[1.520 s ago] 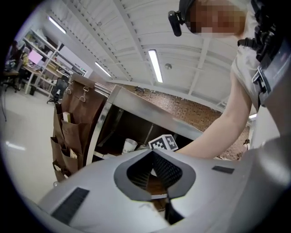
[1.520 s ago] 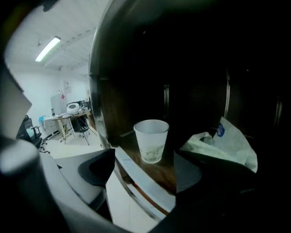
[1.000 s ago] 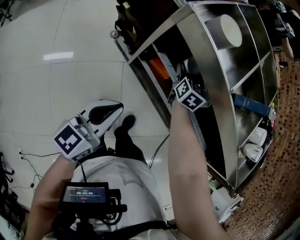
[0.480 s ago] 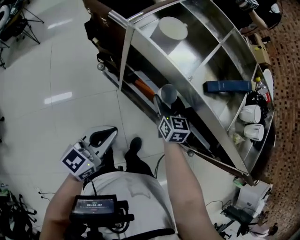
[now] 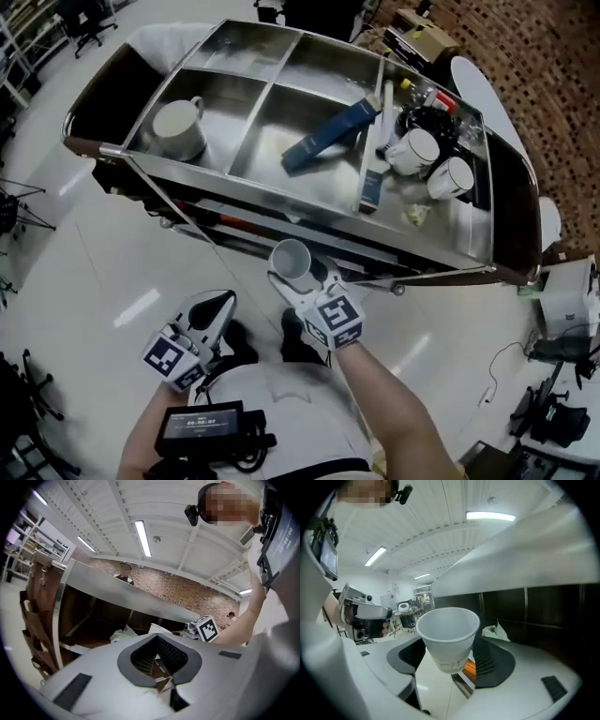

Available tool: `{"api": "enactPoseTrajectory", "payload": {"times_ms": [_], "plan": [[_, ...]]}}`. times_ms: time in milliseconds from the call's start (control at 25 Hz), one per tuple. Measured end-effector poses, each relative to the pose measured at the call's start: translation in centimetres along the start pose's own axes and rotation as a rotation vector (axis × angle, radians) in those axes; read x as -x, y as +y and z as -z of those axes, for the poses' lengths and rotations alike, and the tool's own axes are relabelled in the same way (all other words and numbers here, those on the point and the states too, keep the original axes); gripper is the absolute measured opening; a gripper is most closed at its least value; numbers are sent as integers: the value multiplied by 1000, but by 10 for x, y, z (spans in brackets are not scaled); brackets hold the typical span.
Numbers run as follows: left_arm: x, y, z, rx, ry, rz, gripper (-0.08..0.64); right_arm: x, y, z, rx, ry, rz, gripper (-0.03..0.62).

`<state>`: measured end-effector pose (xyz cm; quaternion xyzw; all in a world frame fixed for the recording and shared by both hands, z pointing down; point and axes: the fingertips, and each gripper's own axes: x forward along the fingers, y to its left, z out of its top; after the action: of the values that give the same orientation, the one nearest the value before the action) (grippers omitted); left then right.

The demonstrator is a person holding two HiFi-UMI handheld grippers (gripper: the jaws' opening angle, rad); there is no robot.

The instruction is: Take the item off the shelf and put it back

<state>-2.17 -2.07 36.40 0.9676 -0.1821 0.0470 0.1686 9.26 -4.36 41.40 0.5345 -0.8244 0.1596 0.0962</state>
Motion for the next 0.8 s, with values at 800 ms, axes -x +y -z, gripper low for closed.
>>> {"api": "enactPoseTrajectory", "payload": {"times_ms": [800], "plan": [[-56,-75,-40,-135,29,217,0,105,15,-44,53,-100,31,311]]}}
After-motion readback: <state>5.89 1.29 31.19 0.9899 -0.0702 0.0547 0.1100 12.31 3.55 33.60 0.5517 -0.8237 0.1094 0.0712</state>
